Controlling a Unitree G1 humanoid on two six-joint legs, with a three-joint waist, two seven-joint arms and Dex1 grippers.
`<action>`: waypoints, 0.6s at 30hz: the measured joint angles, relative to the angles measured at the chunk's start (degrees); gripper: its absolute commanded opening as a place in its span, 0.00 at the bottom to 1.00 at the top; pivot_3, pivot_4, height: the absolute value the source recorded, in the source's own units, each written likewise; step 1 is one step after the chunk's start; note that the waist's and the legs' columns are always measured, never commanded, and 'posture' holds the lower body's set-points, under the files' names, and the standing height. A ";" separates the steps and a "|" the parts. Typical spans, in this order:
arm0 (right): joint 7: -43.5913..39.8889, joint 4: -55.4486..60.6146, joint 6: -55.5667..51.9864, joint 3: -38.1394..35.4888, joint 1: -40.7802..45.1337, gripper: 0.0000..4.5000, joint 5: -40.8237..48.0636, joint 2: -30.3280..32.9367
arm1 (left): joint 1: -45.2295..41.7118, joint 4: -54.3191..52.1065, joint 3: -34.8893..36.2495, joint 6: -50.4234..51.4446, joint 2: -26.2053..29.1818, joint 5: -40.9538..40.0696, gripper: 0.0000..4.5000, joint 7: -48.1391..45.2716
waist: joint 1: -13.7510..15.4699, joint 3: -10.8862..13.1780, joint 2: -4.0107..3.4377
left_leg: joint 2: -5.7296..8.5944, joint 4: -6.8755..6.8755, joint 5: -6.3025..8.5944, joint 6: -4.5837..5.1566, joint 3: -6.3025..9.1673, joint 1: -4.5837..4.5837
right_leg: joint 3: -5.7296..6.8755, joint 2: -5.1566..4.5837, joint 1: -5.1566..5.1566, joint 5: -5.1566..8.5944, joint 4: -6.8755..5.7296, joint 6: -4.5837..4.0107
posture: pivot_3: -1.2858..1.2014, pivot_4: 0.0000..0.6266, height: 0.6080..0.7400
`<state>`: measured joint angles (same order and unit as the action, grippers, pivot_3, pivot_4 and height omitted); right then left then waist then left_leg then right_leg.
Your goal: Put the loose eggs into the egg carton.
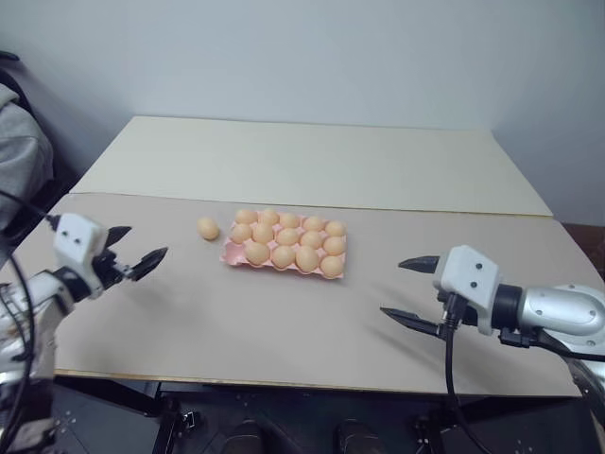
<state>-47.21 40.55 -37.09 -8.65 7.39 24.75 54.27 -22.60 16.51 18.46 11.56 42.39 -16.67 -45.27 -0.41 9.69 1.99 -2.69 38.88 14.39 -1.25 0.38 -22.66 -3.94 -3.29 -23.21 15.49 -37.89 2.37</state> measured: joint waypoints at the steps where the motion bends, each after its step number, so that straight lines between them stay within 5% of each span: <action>1: 0.02 0.01 0.00 0.04 0.08 1.00 0.00 0.00 | -2.28 2.79 -1.22 -1.40 -0.46 0.90 1.00 0.15 | -0.07 0.00 0.00 | 0.00 0.00 0.00 0.00 0.00 0.00 | 0.00 -0.01 0.01 0.00 0.00 0.00 | 0.52 0.24 1.00; 11: 1.02 1.87 -1.42 -1.89 -2.79 1.00 0.21 0.23 | -19.75 34.32 -9.77 -17.81 -5.42 9.87 1.00 -0.01 | -0.37 0.00 0.02 | 0.04 0.03 0.00 0.01 0.00 -0.07 | -0.01 -0.01 -0.03 0.00 -0.01 0.01 | 0.52 0.24 1.00; 18: 1.59 3.50 -3.06 -4.16 -4.29 1.00 0.81 0.30 | -27.00 46.62 -12.36 -23.97 -8.03 13.96 1.00 2.87 | -0.29 0.00 0.02 | 0.06 0.04 0.00 0.01 0.01 -0.08 | -0.01 -0.02 -0.03 -0.01 -0.01 0.03 | 0.52 0.24 1.00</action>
<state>-45.62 44.05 -40.15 -12.81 3.10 25.56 54.57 -49.60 63.13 6.10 -12.41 34.36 -2.71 -42.40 -0.70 9.69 2.01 -2.63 38.92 14.40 -1.24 0.39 -22.75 -3.95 -3.30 -23.24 15.49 -37.90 2.40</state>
